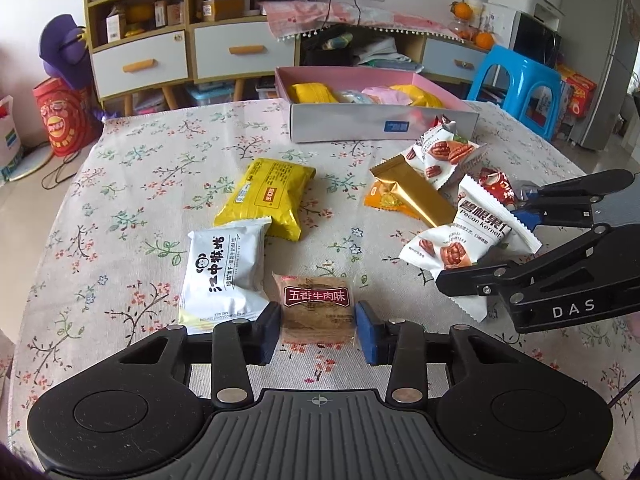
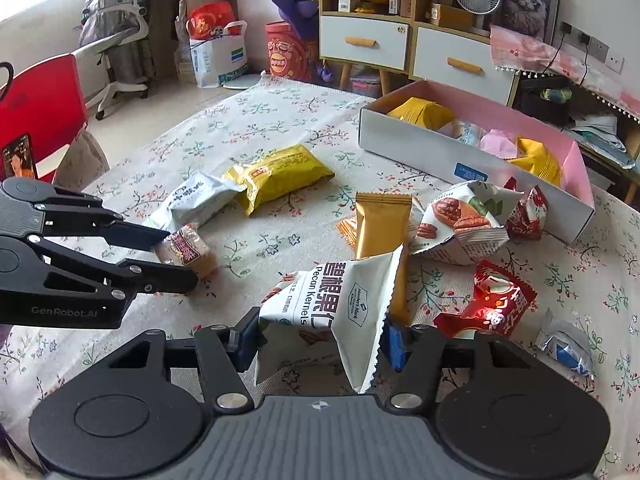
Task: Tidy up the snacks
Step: 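Carry beef cake pack in left tool to box while right tool carries pecan bag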
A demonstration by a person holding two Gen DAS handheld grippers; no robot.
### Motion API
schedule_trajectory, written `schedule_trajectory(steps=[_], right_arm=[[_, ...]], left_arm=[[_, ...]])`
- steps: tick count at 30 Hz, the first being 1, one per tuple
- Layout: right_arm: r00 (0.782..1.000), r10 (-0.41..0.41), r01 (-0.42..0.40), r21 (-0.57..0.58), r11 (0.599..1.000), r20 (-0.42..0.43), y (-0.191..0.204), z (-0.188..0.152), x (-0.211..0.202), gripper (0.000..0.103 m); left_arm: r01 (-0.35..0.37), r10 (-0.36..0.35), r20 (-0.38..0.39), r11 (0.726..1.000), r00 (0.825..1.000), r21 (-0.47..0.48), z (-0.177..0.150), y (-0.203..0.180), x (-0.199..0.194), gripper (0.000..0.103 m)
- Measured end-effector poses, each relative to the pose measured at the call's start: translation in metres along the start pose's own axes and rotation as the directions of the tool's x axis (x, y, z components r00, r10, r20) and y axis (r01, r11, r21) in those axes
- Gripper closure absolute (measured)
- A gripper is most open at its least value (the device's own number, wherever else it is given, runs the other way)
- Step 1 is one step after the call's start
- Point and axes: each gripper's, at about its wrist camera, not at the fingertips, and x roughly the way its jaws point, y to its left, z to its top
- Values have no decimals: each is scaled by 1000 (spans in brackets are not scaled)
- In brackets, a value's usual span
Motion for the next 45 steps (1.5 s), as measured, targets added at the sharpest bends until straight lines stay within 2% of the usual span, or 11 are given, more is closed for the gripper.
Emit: schedule_trajectory(steps=[14, 27, 32, 36, 45], right_arm=[[998, 2, -5, 43, 999, 70, -11, 17, -18, 56], [989, -61, 47, 106, 993, 135, -45, 50, -26, 56], [984, -93, 72, 136, 988, 151, -62, 62, -26, 55], [981, -110, 85, 156, 984, 158, -75, 72, -23, 55], [983, -123, 90, 229, 969, 133, -110, 92, -2, 56]], left_arm=[[15, -13, 53, 999, 999, -39, 14, -1, -11, 67], [44, -32, 129, 995, 991, -93, 63, -10, -7, 67], [56, -40, 142, 992, 989, -114, 83, -15, 3, 67], [36, -22, 148, 995, 989, -96, 99, -19, 17, 67], [18, 2, 145, 991, 989, -135, 135, -21, 57, 67]])
